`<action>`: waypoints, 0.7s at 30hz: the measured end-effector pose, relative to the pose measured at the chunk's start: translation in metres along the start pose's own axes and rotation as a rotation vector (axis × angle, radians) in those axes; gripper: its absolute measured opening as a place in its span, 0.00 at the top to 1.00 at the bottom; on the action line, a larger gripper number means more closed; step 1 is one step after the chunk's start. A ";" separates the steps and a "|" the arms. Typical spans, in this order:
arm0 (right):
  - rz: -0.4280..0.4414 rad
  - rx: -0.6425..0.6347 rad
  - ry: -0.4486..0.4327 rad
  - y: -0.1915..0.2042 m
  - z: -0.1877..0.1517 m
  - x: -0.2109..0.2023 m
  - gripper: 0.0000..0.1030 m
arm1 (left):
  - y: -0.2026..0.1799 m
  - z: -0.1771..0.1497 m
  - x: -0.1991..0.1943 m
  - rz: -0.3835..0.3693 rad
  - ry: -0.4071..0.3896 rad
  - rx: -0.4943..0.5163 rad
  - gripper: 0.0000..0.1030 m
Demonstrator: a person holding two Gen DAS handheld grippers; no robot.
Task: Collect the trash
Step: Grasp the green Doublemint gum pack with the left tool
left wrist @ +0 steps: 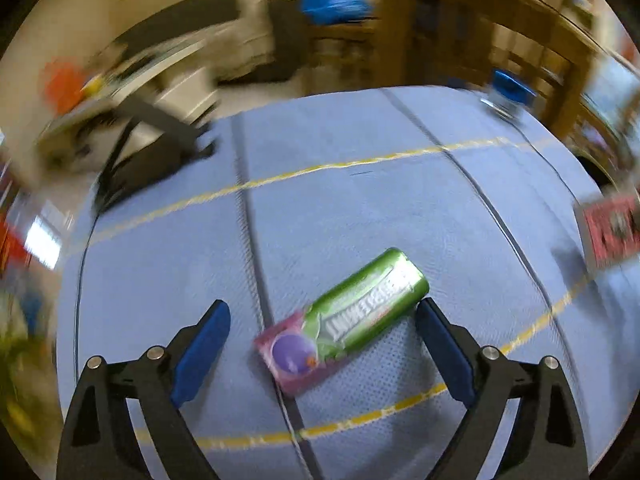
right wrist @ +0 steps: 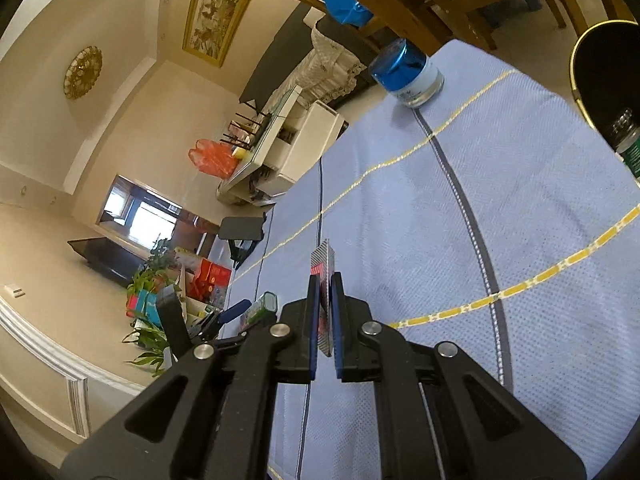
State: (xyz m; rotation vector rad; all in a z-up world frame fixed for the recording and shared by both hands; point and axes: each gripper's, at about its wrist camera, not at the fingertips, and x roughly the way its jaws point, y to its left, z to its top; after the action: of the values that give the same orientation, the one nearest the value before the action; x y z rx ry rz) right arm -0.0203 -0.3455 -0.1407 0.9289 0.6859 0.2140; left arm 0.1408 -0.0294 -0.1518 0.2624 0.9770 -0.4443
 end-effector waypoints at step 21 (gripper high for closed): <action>0.023 0.026 0.013 -0.019 -0.007 -0.006 0.93 | -0.037 0.017 0.006 0.316 0.042 -0.481 0.05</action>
State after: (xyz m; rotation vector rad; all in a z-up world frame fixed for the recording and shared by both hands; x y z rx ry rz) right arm -0.0321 -0.3545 -0.1555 0.9615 0.6921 0.2320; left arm 0.1391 -0.0704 -0.1486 -0.0120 1.0314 0.0903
